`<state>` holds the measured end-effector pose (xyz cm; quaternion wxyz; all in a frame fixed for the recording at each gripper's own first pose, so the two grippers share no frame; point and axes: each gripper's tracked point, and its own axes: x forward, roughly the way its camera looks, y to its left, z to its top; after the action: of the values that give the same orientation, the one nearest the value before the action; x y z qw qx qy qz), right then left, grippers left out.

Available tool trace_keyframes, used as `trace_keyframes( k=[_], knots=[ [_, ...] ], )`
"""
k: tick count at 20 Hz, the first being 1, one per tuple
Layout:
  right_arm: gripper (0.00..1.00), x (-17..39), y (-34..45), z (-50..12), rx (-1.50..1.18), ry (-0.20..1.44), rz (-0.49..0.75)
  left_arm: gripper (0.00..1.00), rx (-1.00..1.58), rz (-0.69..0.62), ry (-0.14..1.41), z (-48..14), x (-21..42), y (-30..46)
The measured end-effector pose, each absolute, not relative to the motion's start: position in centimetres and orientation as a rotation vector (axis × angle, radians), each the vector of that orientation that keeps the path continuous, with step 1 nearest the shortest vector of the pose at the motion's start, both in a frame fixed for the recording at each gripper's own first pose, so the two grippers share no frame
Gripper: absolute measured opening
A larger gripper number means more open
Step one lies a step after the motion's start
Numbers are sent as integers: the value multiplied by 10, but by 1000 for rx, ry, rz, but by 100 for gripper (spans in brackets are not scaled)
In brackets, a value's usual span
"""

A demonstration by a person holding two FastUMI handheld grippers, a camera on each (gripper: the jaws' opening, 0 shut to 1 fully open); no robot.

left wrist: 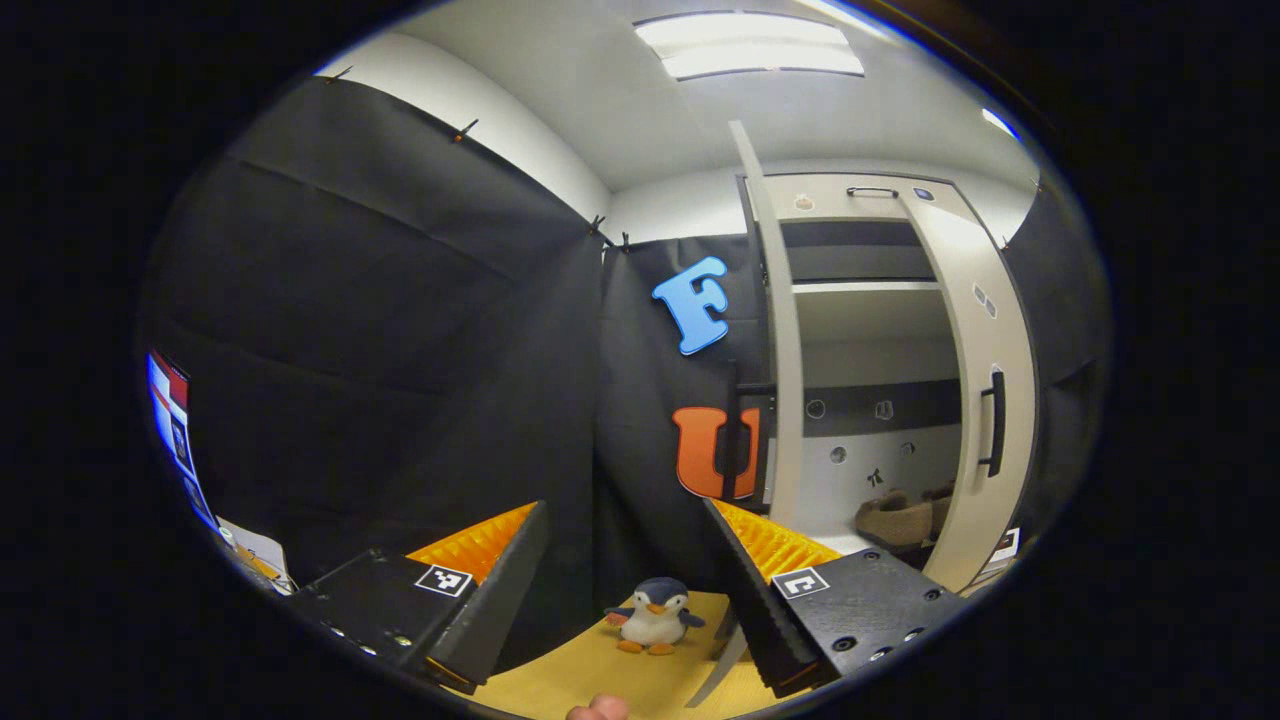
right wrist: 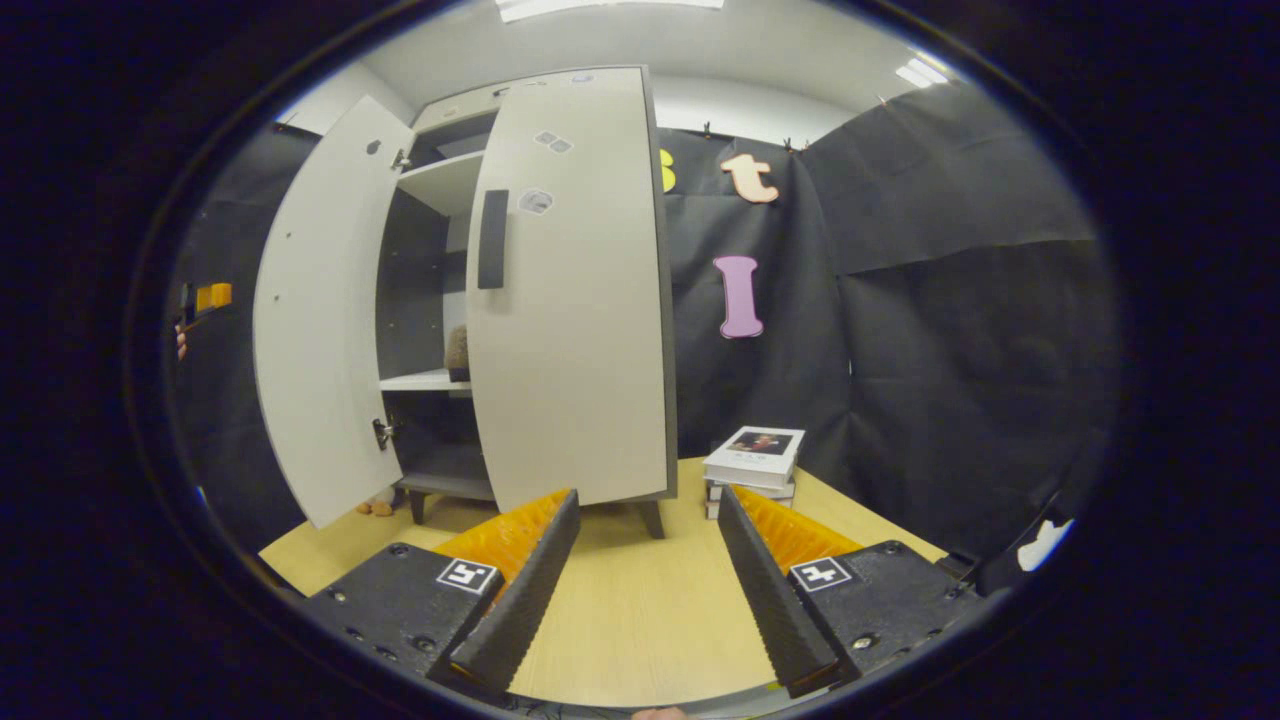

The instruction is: Grab one shoe with the right hand and put it into the shoe cabinet, grab the other shoe with the left hand and put it into the shoe cabinet; then close the right door with the right hand and the left door with the left hand.

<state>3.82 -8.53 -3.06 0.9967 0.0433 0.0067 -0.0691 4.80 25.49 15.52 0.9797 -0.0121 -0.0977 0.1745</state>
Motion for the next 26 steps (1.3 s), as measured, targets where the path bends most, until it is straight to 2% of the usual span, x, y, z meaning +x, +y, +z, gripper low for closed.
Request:
trace_keyframes(
  k=[5, 14, 23, 26],
  knots=[
    [92, 35, -96, -26, 86, 6, -169, 93, -76, 365, -168, 155, 80, 282],
    [92, 38, -110, -25, 111, 11, -210, 93, -12, 353, -155, 158, 109, 276],
    [92, 51, -88, -20, 118, 7, -157, 92, -29, 312, -131, 156, 111, 263],
    [92, 50, -86, -19, 114, 5, -149, 92, -41, 259, -134, 155, 111, 241]
  ],
)
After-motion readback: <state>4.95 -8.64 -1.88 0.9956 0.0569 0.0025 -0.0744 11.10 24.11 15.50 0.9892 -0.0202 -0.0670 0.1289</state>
